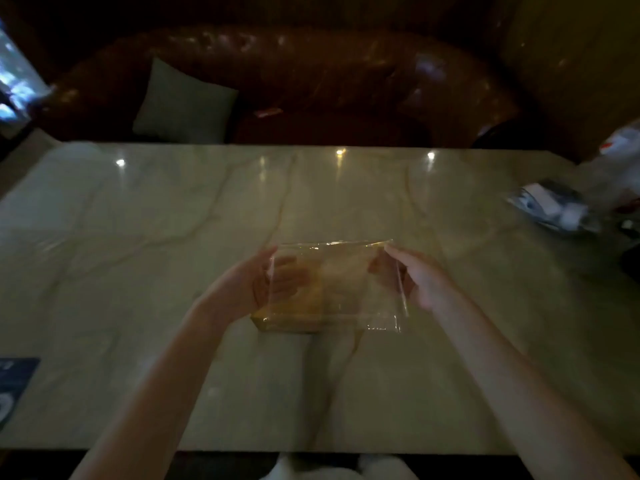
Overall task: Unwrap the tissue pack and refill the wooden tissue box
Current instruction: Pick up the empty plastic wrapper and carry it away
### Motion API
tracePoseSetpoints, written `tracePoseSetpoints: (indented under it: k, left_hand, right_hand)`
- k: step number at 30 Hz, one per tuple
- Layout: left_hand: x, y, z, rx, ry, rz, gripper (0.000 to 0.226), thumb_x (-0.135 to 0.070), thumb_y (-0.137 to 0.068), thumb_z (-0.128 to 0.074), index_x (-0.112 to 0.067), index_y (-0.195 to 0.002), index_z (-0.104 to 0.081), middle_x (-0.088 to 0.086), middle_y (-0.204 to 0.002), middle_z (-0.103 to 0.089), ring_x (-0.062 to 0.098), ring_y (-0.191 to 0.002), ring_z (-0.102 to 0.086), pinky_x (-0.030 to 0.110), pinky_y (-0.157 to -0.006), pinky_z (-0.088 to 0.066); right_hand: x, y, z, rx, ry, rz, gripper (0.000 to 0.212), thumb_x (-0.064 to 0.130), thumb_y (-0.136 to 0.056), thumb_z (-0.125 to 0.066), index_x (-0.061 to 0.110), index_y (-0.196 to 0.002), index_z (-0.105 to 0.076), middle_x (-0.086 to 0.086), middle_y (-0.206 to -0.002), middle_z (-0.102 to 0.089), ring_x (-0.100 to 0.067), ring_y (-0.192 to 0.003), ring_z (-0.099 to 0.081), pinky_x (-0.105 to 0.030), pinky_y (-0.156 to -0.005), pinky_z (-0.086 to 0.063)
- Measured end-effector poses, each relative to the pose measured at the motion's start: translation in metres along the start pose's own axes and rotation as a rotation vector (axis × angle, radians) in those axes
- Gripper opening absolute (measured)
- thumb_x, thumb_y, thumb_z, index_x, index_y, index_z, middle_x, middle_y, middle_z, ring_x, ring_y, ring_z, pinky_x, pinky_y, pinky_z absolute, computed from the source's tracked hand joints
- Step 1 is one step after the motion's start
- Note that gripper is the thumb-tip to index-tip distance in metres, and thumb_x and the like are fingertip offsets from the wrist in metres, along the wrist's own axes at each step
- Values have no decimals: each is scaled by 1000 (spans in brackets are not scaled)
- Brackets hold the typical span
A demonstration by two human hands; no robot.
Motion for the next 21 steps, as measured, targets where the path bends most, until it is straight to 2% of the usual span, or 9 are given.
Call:
tracePoseSetpoints:
  k: [3,5,8,11,13,15,18,21]
  left_hand:
    - [17,10,11,-138,-4,-58,21,-18,-70,-57,-6,-74,-74,6,-69,-74,13,-65,-71,20,-54,-56]
    - [27,15,19,-235,45,-74,15,-7,-71,-59,-3,-72,-73,7,-68,-74,13,-64,-71,19,-51,-55]
    - [36,22,29,-318,82,-90,23,3,-85,-47,2,-79,-69,8,-65,-74,12,-60,-70,18,-48,-53]
    - [37,34,44,-378,56,-105,42,1,-88,-43,-6,-60,-73,1,-53,-70,7,-48,-65,16,-43,-51]
    - [31,42,56,-409,53,-132,40,0,-88,-45,-7,-60,-72,-1,-51,-69,6,-46,-64,17,-43,-52]
    - [24,50,68,-429,73,-152,37,0,-89,-44,-7,-64,-71,-1,-52,-69,6,-47,-65,18,-45,-53]
    - [8,66,91,-472,94,-173,25,1,-90,-43,-6,-77,-63,-1,-54,-70,6,-49,-66,19,-47,-54]
    - [-8,85,124,-514,129,-207,22,1,-90,-44,-5,-78,-62,-1,-52,-69,5,-49,-65,18,-47,-54]
  right_hand:
    - [-14,-9,-10,25,-15,-152,19,20,-87,-58,9,-74,-66,-2,-56,-71,-15,-51,-68,-25,-47,-56]
    - [-21,-11,-18,66,31,-224,18,22,-87,-57,9,-78,-65,-2,-59,-71,-14,-51,-67,-26,-49,-57]
    - [-29,-15,-30,127,153,-254,16,16,-84,-59,5,-94,-63,-8,-79,-67,-15,-59,-65,-26,-60,-56]
    - [-32,-21,-50,140,229,-226,10,5,-82,-59,5,-91,-61,-8,-74,-64,-16,-58,-61,-25,-59,-55]
    - [-34,-27,-66,158,258,-211,5,3,-82,-57,5,-84,-61,-7,-68,-64,-17,-59,-60,-25,-61,-54]
    - [-36,-32,-85,183,292,-207,8,4,-83,-57,8,-77,-61,-2,-60,-64,-15,-55,-60,-24,-56,-53]
    - [-40,-39,-117,237,293,-206,9,5,-83,-56,7,-76,-61,-1,-56,-67,-16,-53,-63,-26,-54,-54]
    - [-48,-43,-159,303,277,-242,11,5,-85,-54,5,-77,-61,-4,-53,-70,-16,-48,-67,-27,-47,-57]
Point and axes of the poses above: each hand's wrist, its own y-axis away from the middle knuckle, its own z-axis out of the back of the hand, x = y × z, the point moved 2 cm from there along -y, towards the middle knuckle
